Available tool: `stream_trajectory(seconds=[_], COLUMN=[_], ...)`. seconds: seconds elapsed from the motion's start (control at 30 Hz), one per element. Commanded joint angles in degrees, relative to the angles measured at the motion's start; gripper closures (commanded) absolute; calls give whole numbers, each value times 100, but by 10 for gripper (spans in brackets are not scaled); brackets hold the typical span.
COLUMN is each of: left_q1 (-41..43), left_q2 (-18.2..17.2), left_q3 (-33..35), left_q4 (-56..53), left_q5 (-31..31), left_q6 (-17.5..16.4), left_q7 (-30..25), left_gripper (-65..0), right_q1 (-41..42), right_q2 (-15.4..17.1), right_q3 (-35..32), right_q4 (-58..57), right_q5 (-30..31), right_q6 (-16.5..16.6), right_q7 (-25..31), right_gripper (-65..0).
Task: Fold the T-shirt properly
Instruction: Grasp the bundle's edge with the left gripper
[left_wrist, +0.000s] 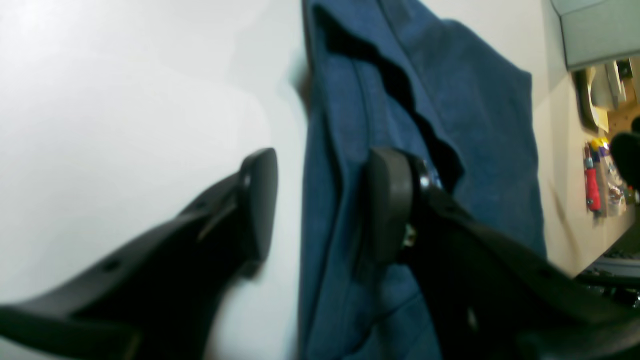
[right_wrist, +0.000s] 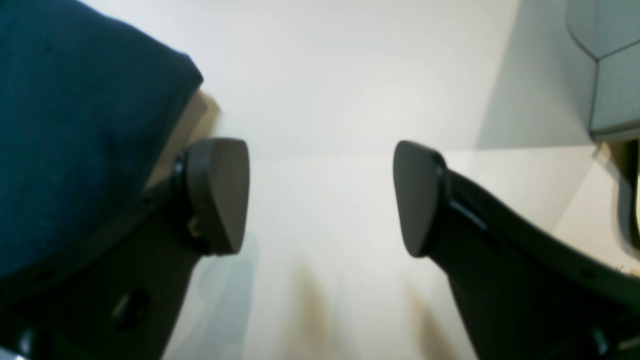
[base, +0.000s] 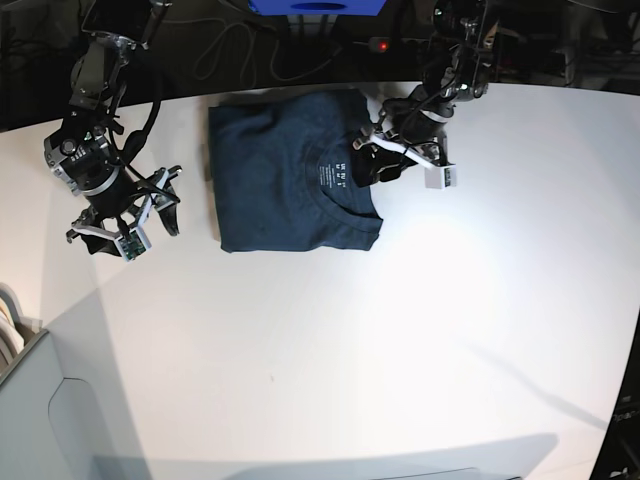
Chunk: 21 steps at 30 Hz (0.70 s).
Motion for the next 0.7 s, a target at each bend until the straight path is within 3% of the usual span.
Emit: stream_trajectory(seconds=[0.0,0.13,0.3,0.37,0.67], left_q1=[-13,-4,5,-22,-39], left_q2=[0,0,0,-17,0], left_q3=[-5,-5,74,215,356], left_q4=[94,94,94,94,94], left_q5=[-55,-55,-55,-55,-55], left_q6=[-82,-82,-82,-82,-91], left_q7=[-94,-94,-94,-94,-102], left_gripper=[-278,-280,-355,-355,-173], right_q1=[22,5,5,-30,-110], right_q2=[34,34,34,34,52], right_q3=[20,20,20,20,20], right_q4=[116,124,124,124,230], right_q5=[66,66,66,66,66], right_q6=[104,104,104,104,104], right_q7=[128,128,128,128,128], right_gripper=[-425,-425,-425,-425,-425])
